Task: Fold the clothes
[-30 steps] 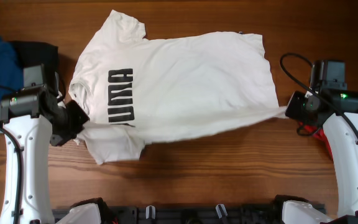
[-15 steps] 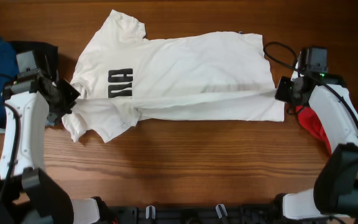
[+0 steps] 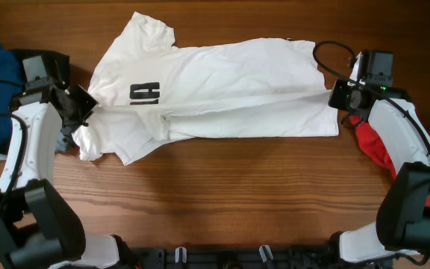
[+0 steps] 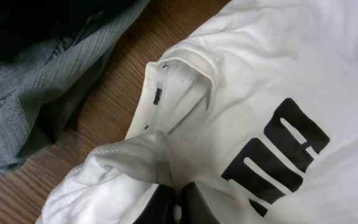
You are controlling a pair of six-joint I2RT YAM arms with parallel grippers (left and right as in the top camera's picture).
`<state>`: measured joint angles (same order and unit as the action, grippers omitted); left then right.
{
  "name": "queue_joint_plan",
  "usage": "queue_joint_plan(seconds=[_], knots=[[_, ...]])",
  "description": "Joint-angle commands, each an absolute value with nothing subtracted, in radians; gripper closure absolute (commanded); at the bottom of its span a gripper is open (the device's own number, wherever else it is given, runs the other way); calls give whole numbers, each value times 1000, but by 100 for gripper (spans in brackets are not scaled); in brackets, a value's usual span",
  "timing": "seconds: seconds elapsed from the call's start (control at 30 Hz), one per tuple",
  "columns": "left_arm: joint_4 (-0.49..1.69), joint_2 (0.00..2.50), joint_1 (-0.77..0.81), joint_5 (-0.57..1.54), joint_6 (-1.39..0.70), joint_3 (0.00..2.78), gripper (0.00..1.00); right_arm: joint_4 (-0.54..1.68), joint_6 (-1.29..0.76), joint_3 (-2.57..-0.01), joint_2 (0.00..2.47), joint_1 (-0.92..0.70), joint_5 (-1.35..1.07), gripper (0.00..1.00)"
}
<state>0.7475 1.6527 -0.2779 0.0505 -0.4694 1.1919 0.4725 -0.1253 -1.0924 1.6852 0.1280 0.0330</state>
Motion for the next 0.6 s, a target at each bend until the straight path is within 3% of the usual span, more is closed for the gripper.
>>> queue_joint_plan(seconds=[0.0, 0.03, 0.07, 0.1, 0.13, 0.17, 0.3, 0.57], knots=[[728, 1687, -286, 33, -479, 1188, 96, 457, -111, -1089, 1698, 132, 43, 96], [721, 1689, -286, 33, -479, 1188, 95, 453, -111, -1089, 1698, 132, 43, 91], [712, 1689, -286, 33, -479, 1188, 88, 448, -112, -1089, 1698, 132, 42, 69], [702, 1689, -286, 39, -479, 1188, 69, 446, -111, -1089, 1698, 132, 42, 24], [694, 1689, -286, 51, -479, 1188, 40, 446, -110, -1089, 1698, 132, 43, 1], [690, 1689, -286, 64, -475, 1188, 28, 448, -106, -1089, 1698, 132, 43, 1], [707, 1689, -286, 70, -476, 1188, 7, 473, -108, -1089, 1698, 132, 44, 0], [856, 1689, -270, 164, -475, 1188, 9, 625, -107, -1086, 1698, 132, 33, 0]])
